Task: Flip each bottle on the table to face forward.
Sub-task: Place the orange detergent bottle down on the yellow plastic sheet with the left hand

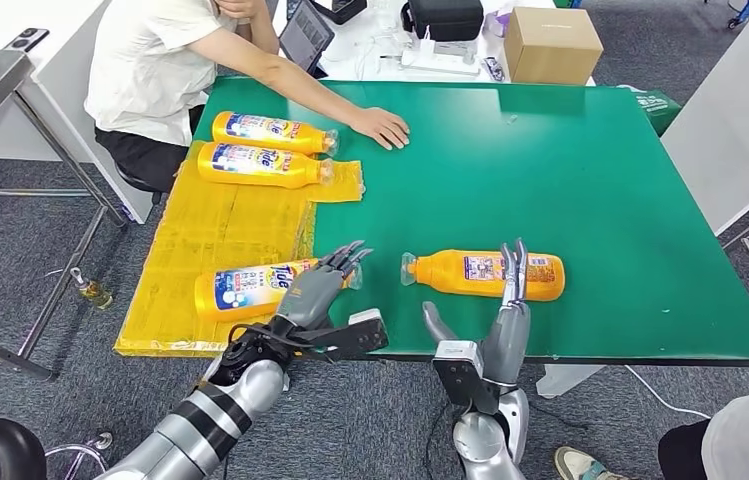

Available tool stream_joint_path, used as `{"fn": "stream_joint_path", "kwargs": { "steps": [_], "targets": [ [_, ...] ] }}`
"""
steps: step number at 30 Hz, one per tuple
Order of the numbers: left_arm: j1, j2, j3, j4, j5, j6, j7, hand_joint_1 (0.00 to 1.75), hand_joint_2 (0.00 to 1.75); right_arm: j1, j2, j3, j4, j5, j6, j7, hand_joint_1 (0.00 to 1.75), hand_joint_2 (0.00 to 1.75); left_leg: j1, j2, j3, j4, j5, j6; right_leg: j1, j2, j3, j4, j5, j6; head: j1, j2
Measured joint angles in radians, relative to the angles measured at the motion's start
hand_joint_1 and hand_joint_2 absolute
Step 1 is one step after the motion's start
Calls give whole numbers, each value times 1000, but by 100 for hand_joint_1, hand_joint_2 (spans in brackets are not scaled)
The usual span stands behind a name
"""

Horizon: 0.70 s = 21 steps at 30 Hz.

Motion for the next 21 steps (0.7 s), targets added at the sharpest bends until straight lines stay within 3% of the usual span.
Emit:
{"fn": "stream_joint_path", "kwargs": {
  "steps": [5,9,13,16,21],
  "targets": [
    [41,19,-1,-54,69,-4,-39,0,175,-1,-12,-9,1,59,0,1,0,175,0,0,0,0,0,0,0,0,0,0,0,0,0,0],
    [107,34,4,-132,194,22,-140,0,175,-21,-59,-46,71,350,0,54,0,175,0,0,0,0,0,0,0,0,0,0,0,0,0,0],
    [209,43,42,-242,361,105,-232,0,175,-36,-137,-155,126,584,-1,88,0,175,-1,-3,-1,0,-1,0,-1,-2,1,0,-2,3,0,0],
    [293,43,96,-334,506,146,-259,0,175,-47,-204,-239,154,647,-1,119,0,175,-2,-4,-2,0,-1,1,-2,-2,1,-1,-2,3,0,0],
    [356,44,150,-422,581,146,-268,0,175,-60,-272,-302,186,672,-1,152,0,175,-2,-4,-1,0,-2,1,-2,-3,0,-1,-2,3,0,0]
  ]
}}
